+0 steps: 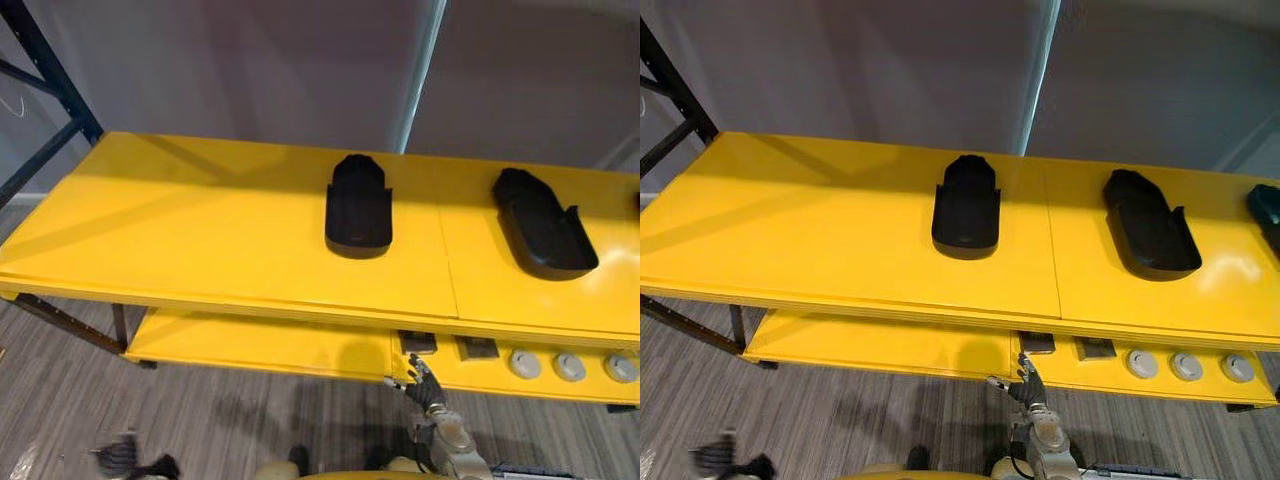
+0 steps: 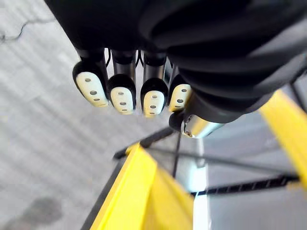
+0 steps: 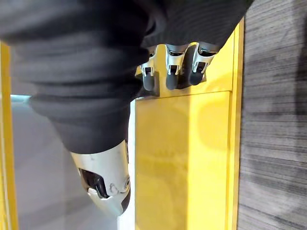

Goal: Walk over and take plastic housings, then place them on the shelf

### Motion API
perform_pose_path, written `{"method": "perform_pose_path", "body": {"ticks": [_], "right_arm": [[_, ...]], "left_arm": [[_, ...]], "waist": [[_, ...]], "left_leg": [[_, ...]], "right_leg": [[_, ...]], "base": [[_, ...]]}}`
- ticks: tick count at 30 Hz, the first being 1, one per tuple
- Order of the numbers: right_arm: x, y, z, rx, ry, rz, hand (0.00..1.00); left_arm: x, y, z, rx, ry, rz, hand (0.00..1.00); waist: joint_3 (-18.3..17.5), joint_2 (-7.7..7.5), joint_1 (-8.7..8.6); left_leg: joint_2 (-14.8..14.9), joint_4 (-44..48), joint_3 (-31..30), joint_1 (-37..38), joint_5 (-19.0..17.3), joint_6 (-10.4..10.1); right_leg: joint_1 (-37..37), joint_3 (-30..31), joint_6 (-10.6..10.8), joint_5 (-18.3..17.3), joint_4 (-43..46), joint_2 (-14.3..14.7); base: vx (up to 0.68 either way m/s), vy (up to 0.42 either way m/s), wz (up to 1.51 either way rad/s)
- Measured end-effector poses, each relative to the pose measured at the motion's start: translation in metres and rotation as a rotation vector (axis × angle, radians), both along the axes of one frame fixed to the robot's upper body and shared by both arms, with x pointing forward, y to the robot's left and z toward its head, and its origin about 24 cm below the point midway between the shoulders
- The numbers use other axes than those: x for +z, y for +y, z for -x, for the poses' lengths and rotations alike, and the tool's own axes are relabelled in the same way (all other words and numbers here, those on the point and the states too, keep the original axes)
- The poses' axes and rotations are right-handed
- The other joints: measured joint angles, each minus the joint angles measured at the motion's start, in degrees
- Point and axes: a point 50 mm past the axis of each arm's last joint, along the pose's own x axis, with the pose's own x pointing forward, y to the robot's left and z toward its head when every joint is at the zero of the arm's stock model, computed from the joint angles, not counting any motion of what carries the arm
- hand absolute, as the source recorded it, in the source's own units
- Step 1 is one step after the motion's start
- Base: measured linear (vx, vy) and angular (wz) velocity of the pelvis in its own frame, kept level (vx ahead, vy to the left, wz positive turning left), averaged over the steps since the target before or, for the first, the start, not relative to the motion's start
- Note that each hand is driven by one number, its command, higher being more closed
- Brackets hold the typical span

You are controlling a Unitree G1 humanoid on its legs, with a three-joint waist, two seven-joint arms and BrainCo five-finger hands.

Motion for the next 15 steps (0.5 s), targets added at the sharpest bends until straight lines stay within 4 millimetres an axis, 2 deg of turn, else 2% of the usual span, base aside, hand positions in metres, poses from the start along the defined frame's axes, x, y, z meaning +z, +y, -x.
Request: {"method": "perform_pose_path", "body": {"ticks": [4, 6, 9, 13, 15], "right_arm": [[-0.01, -0.003, 0.008, -0.014, 0.059, 0.006, 0.0], [-0.016, -0.008, 0.014, -0.039, 0.103, 0.009, 0.0], [-0.019, -0.011, 0.018, -0.054, 0.134, 0.012, 0.0], [-0.021, -0.014, 0.019, -0.079, 0.145, 0.02, 0.0], [-0.021, -0.016, 0.018, -0.095, 0.144, 0.021, 0.0]], "left_arm": [[-0.012, -0.02, -0.01, -0.091, 0.039, 0.076, 0.0], [-0.015, -0.026, -0.014, -0.135, 0.051, 0.087, 0.0], [-0.015, -0.027, -0.017, -0.189, 0.055, 0.071, 0.0], [-0.012, -0.024, -0.026, -0.239, 0.038, 0.046, 0.0], [-0.01, -0.024, -0.031, -0.266, 0.026, 0.035, 0.0]], "waist": [[-0.1, -0.09, -0.3], [0.2, 0.62, -0.54], [0.5, 1.55, -1.58], [0.5, 1.53, -1.71], [0.9, 1.19, -2.36]], "left_leg": [[0.6, -0.3, 1.0, 1.0, -0.1, -0.3], [0.9, -0.3, 1.5, 1.1, -0.2, -1.2], [1.2, -0.8, 2.1, 1.2, -0.2, -1.3], [1.2, -1.9, 2.8, 1.5, 0.4, -2.1], [1.2, -1.2, 3.1, 1.7, 0.0, -2.6]], "right_leg": [[0.1, 1.2, -0.2, 0.2, -0.6, 0.8], [0.3, 1.9, -0.4, 1.1, -2.0, 1.4], [0.6, 2.6, -0.3, 2.1, -3.5, 2.1], [0.8, 3.5, -0.4, 3.5, -5.4, 2.6], [1.1, 4.0, -0.3, 3.4, -5.0, 2.5]], "base": [[0.04, -0.04, -0.21], [0.03, -0.037, -0.19], [0.01, -0.021, -0.13], [-0.01, -0.01, -0.14], [-0.03, 0.007, -0.06]]}}
